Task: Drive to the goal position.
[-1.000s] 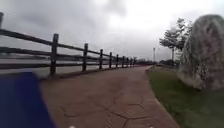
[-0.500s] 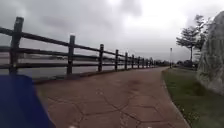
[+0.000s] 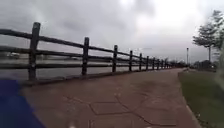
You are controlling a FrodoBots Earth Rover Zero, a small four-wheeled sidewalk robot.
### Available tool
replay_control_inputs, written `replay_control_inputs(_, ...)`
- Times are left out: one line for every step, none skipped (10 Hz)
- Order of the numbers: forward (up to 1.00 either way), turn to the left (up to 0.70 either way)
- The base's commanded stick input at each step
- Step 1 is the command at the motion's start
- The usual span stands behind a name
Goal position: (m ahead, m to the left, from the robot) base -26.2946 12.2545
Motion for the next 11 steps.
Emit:
replay_control_inputs(0.00, 0.85)
replay_control_inputs(0.00, 0.85)
replay_control_inputs(0.00, 0.85)
replay_control_inputs(0.00, 0.85)
replay_control_inputs(0.00, 0.85)
replay_control_inputs(0.00, 0.85)
replay_control_inputs(0.00, 0.85)
replay_control_inputs(0.00, 0.85)
replay_control_inputs(0.00, 0.85)
replay_control_inputs(0.00, 0.85)
replay_control_inputs(0.00, 0.85)
